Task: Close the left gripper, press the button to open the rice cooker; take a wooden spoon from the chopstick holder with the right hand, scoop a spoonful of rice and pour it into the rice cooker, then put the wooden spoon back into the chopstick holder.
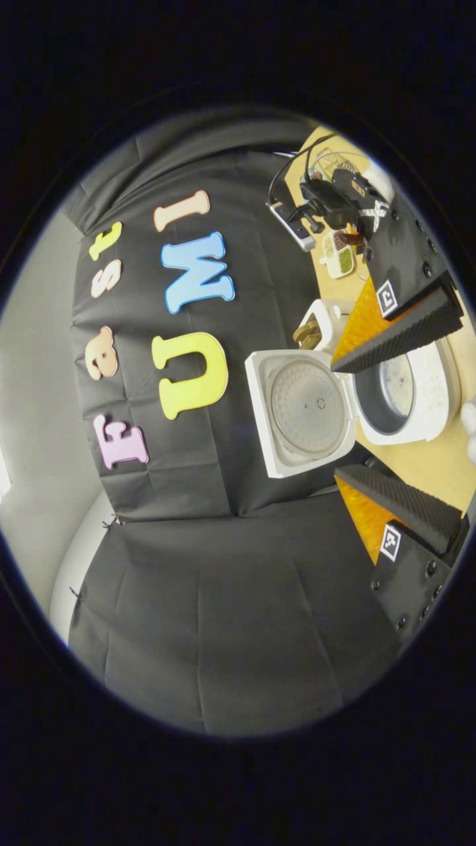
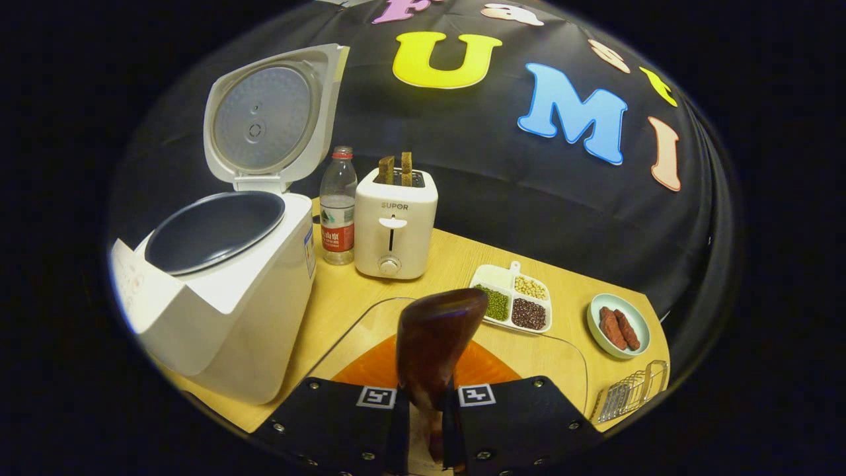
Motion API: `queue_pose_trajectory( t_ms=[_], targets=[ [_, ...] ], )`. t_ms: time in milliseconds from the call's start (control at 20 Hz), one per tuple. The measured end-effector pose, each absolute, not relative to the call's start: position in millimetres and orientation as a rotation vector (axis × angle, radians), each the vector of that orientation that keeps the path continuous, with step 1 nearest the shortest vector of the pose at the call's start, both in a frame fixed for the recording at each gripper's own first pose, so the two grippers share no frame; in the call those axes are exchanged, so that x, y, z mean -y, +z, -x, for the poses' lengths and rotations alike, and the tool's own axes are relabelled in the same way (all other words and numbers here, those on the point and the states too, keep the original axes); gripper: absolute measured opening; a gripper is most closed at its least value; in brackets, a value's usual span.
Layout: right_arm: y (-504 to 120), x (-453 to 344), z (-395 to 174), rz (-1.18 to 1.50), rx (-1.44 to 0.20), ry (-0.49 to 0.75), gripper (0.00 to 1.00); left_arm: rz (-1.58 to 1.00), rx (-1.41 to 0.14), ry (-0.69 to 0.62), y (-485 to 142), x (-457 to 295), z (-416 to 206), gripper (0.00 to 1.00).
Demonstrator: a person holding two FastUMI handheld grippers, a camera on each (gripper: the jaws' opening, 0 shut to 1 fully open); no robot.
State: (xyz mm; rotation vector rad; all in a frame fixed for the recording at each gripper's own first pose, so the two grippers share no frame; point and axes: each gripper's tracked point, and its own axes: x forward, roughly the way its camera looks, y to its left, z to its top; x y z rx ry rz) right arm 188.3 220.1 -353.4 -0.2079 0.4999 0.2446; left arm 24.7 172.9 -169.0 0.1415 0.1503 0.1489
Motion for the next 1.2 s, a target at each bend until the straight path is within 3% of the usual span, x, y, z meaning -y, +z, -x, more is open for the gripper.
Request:
queue_pose_trajectory(
  t_ms=[100, 800, 1200],
  targets=[
    [-351.1, -223.5, -190.3, 0.126, -0.508, 0.243, 0.2, -0.141, -0.15, 0.15, -167.8, -174.7, -24.5, 0.99],
    [-349.2, -197.5, -205.9, -0.622, -0.582, 0.179, 0.2, -0.195, -0.145, 0.134, -155.1, -172.8, -31.5, 0.95],
    [-334.8, -176.1, -210.4, -0.925, -0.548, 0.172, 0.19, -0.196, -0.153, 0.119, -152.7, -163.0, -36.9, 0.99]
  ],
)
